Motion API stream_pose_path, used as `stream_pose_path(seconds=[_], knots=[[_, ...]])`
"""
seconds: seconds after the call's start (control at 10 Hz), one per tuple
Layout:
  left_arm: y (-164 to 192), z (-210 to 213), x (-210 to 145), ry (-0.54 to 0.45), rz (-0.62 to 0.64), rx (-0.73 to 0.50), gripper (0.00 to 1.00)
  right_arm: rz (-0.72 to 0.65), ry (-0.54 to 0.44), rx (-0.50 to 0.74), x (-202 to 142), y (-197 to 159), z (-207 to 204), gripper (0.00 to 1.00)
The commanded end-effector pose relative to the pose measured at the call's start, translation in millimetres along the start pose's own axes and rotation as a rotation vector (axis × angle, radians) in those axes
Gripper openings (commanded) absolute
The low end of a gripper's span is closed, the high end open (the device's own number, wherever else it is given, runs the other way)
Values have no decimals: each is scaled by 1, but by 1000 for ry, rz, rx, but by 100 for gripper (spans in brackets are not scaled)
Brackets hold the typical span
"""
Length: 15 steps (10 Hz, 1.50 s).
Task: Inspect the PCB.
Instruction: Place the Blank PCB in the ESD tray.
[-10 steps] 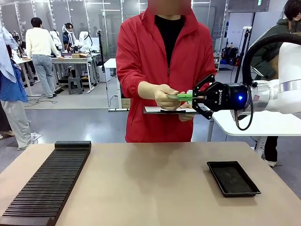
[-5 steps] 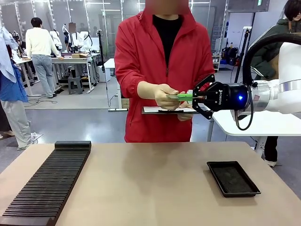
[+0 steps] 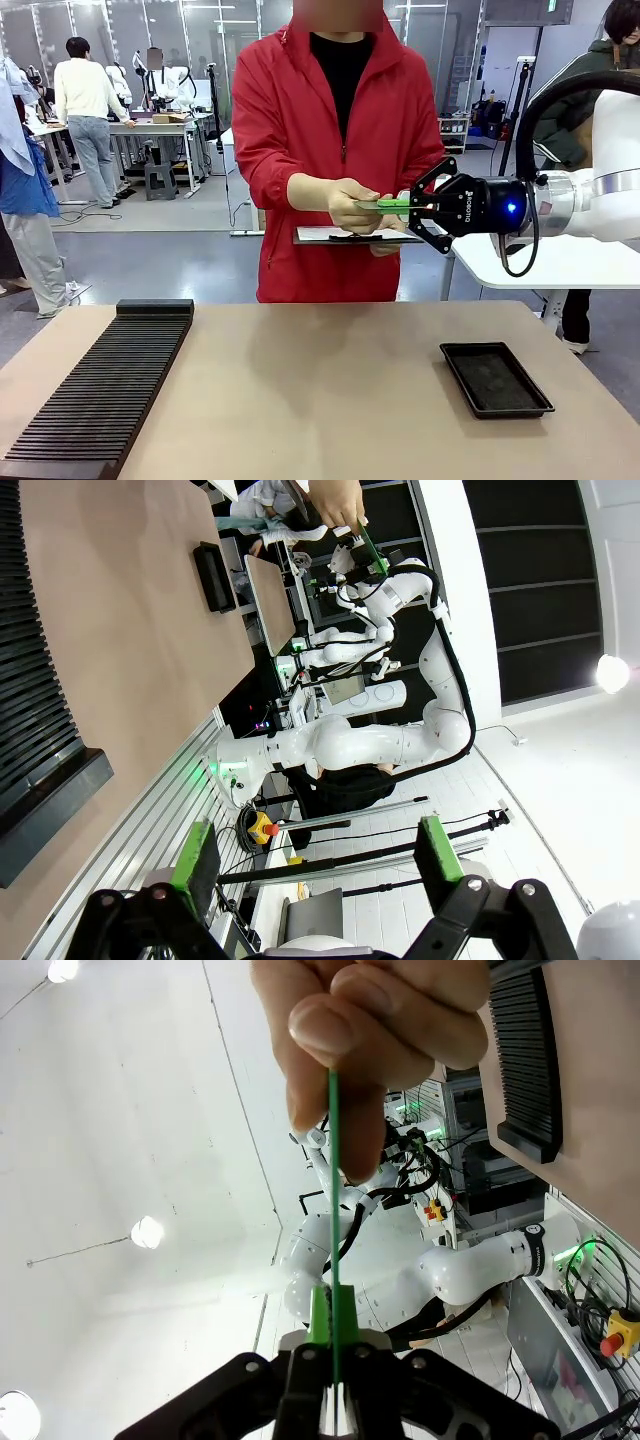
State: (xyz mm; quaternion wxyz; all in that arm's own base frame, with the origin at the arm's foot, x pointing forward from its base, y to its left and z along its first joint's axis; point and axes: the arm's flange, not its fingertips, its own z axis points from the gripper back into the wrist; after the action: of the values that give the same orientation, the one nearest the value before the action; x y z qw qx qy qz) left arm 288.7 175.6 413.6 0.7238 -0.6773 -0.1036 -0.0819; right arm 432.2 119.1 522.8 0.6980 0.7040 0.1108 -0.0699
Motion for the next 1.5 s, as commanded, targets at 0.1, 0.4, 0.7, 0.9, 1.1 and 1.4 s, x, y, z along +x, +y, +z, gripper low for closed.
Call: stream_pose_path(seconds=[0.1,0.4,0.7,0.9,1.1,1.4], knots=[[-3,0,0,4,-10,6,100,4,1,2,-1,2,-1,0],[-3,0,0,4,-10,6,100,4,1,2,-1,2,-1,0],[-3,0,0,4,-10,6,100,4,1,2,-1,2,-1,0],[-3,0,0,4,-10,6,100,4,1,2,-1,2,-1,0],[-3,0,0,4,-10,6,100,37,-7,-8,-1,-2,8,3],[-3,0,0,4,-10,6,100,147,43,-126,-21,-21,64,3]])
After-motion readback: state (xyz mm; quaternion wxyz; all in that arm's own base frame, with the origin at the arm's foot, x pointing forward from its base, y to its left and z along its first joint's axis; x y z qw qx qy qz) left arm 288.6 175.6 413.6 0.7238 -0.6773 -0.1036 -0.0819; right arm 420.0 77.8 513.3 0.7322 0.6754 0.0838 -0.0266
